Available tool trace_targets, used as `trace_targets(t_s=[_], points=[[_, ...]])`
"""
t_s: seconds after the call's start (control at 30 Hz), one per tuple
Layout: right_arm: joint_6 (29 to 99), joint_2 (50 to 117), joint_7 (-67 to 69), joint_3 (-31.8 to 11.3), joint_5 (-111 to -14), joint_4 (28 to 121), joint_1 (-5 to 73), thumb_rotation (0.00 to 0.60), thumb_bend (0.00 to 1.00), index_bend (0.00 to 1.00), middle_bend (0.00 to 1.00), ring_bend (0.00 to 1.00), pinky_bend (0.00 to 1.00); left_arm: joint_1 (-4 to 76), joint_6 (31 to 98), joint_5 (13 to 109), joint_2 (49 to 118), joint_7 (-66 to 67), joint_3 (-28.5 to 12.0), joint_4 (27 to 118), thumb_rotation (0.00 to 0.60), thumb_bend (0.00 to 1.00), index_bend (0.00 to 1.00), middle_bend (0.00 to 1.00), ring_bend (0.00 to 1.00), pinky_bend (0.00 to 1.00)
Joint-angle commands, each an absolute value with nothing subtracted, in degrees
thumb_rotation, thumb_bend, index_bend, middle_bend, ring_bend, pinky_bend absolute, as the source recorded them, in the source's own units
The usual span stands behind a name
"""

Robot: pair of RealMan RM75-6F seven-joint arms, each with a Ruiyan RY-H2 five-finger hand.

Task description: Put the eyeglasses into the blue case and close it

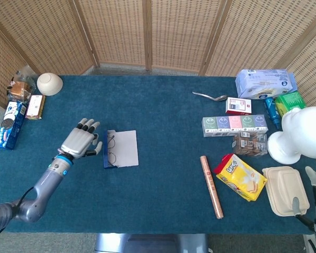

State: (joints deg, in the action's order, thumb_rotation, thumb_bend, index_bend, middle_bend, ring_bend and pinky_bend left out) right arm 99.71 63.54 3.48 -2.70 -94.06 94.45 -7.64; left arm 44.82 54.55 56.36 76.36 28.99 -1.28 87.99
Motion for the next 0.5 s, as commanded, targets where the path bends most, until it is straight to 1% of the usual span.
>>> trace_targets(t_s=[0.03, 0.17, 0.23, 0.33, 0.5], points=[[99.2, 63.4, 3.8, -2.7, -94.1, 94.4, -7.2, 0.541, 0.48, 0.0, 0.14, 0.13, 0.34, 43.4, 55.1, 56.6, 75.9, 28.1, -0.6, 87.8, 0.0, 0.49, 0.48, 0.07, 0.0, 0.01], [99.0, 63.7, 4.0, -2.6, -93.7, 94.2, -7.2, 0.54, 0.48, 0.0, 0.14, 0.13, 0.34, 42.6, 54.7, 56.5, 77.0, 28.2, -0.2, 85.5, 0.0, 0.49, 0.45, 0.03, 0.0, 0.0], [98.9, 63.8, 4.1, -2.6, -93.6, 94.1, -7.2, 0.539, 0.48, 0.0, 0.14, 0.14, 0.34, 42.6, 54.3, 56.0, 77.7, 28.5, -0.2, 84.4, 0.0, 0.49, 0.41, 0.01, 0.0, 0.0], [98.9, 63.8, 3.9, -2.5, -93.6, 94.2, -7.2, 0.541, 0.48, 0.0, 0.14, 0.13, 0.34, 42.8, 53.1, 54.8, 78.9, 28.9, -0.6, 82.7, 0.0, 0.47, 0.36, 0.0, 0.0, 0.0], [99.5, 63.4, 3.5, -2.6, -93.6, 94.7, -7.4, 0.542, 0.48, 0.0, 0.14, 0.14, 0.34, 44.6, 50.5, 51.3, 81.7, 31.2, -1.9, 79.2, 0.0, 0.44, 0.31, 0.0, 0.0, 0.0]])
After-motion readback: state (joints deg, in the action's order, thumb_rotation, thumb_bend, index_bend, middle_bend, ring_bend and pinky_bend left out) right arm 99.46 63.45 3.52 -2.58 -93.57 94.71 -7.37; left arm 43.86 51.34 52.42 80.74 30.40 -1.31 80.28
